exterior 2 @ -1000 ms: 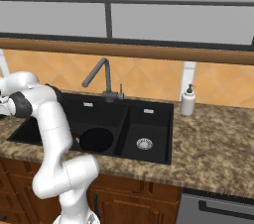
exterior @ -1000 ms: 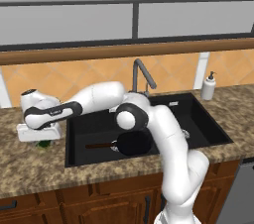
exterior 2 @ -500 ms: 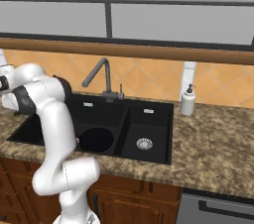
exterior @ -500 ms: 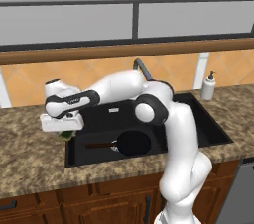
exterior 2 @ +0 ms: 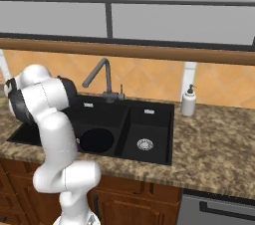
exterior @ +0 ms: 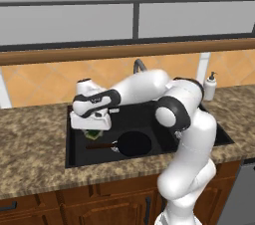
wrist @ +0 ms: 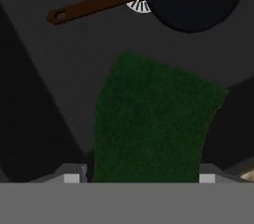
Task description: Pick the pan and sponge and place them into the sink. Then turn on the water.
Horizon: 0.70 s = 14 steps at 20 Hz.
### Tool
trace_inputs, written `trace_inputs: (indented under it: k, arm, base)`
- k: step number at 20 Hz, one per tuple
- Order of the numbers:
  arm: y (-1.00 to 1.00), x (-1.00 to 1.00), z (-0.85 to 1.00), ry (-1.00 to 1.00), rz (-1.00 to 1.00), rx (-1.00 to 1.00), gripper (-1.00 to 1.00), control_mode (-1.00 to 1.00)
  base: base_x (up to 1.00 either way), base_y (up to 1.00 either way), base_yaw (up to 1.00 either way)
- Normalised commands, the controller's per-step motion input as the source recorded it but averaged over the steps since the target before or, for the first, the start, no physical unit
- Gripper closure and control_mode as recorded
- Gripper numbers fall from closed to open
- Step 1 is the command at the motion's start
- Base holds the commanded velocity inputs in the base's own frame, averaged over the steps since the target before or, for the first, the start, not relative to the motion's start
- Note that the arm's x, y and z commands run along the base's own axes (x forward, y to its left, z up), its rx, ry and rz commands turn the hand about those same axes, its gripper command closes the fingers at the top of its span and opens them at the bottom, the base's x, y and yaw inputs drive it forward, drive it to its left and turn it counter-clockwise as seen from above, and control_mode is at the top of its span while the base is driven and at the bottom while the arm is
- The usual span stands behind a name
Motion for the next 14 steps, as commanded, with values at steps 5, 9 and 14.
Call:
trace_inputs:
  k: [5, 9, 14]
  arm:
    - [-0.83, 0.02, -0.29, 0.03, -0.03, -0.03, 1.00, -1.00]
    - [-0.57, 0.13, -0.54, 0.00, -0.01, -0.03, 1.00, -1.00]
    - [-0.21, 0.31, -0.59, 0.00, 0.00, -0.03, 1.00, -1.00]
  base:
    - [0.00, 0.00, 0.00]
    - [0.00, 0.00, 0.00]
    - [0.00, 0.00, 0.00]
